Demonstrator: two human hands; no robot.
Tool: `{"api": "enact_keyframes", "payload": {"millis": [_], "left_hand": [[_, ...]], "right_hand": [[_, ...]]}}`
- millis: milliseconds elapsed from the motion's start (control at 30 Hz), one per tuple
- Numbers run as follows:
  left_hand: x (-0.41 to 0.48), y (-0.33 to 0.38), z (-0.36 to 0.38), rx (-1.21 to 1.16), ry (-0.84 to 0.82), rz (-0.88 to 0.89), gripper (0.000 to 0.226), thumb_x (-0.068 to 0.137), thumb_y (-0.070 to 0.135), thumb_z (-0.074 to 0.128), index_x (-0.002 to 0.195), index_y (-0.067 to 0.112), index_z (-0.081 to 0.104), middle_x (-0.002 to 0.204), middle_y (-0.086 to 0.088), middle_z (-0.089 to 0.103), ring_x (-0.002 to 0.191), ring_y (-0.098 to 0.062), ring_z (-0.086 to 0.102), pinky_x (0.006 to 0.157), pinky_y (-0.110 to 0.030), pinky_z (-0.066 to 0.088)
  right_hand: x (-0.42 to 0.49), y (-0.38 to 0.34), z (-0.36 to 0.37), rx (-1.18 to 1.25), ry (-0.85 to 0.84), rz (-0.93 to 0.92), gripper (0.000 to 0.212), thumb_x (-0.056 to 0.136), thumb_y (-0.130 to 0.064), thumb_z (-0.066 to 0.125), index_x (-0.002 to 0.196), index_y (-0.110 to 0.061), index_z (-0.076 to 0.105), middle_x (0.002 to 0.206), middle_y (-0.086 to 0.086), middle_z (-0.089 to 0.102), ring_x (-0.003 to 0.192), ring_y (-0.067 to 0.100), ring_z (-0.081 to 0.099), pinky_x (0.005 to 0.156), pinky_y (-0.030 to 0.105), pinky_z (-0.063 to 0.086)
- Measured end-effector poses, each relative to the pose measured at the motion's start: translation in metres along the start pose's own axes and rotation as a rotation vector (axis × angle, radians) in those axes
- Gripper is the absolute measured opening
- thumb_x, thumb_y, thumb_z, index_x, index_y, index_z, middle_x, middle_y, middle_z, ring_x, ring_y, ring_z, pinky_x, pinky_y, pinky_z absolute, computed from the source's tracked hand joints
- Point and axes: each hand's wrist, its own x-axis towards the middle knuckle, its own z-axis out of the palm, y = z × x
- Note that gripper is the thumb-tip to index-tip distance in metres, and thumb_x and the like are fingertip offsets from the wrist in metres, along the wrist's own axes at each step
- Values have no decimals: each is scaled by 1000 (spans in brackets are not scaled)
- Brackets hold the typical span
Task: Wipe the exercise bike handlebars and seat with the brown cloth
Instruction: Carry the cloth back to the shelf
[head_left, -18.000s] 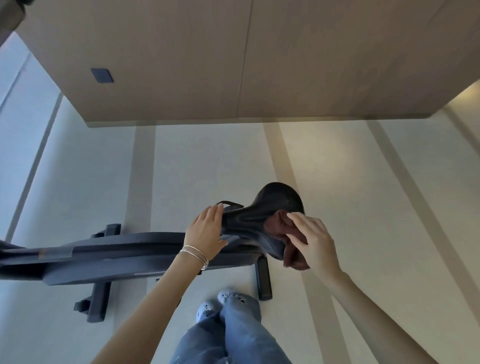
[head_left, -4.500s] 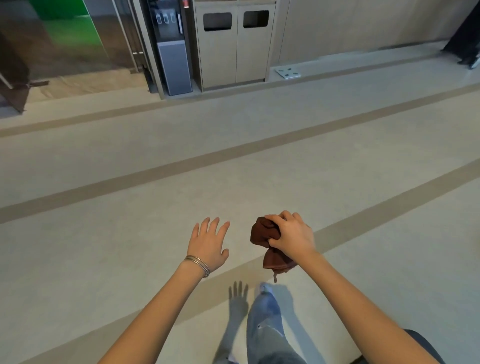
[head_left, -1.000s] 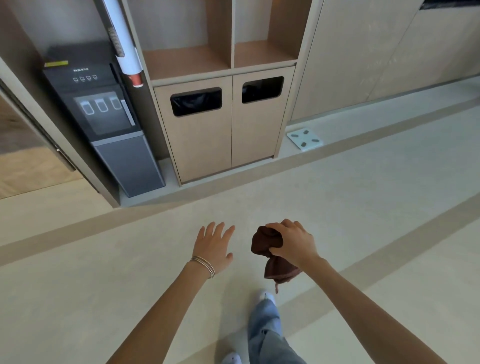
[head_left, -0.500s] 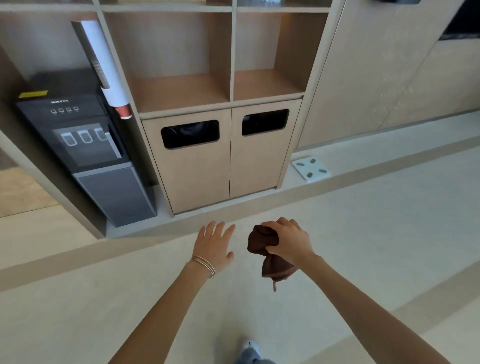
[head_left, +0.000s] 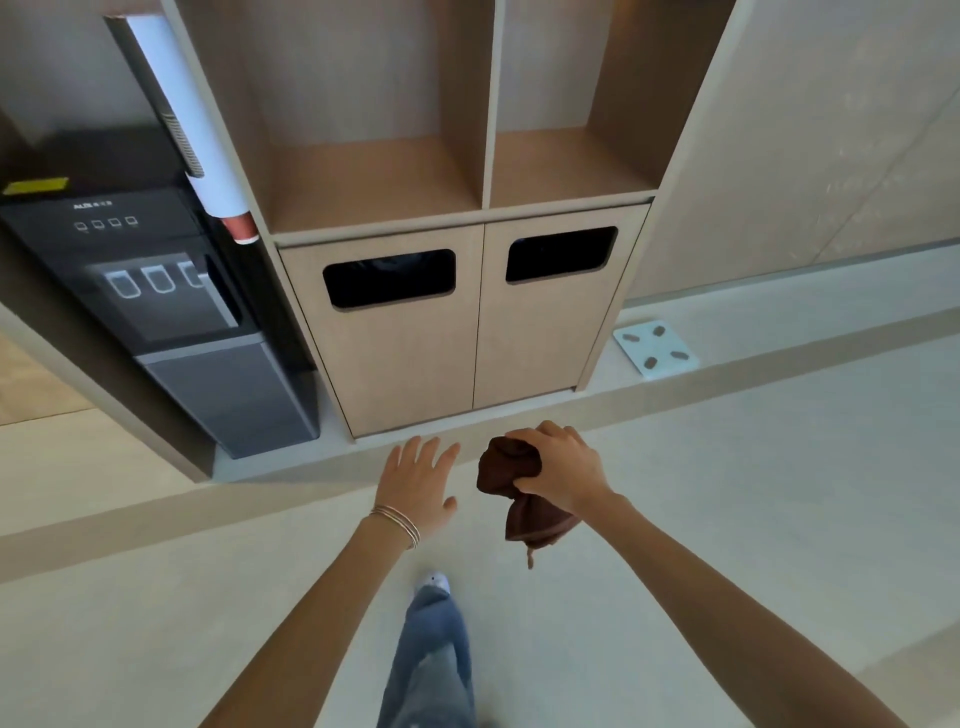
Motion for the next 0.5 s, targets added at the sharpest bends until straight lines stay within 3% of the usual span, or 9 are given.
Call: {"api": "enact_keyframes", "payload": {"millis": [500], "left_hand": [[192, -133, -65, 60, 48, 34, 70, 91, 42, 48, 148, 24, 12, 155, -6, 19, 143, -30, 13, 116, -46, 14]], "right_hand": [[223, -44, -53, -20, 62, 0, 60, 75, -31, 66, 130, -40, 43, 117, -2, 52, 110, 24, 44, 77, 35, 44]]}}
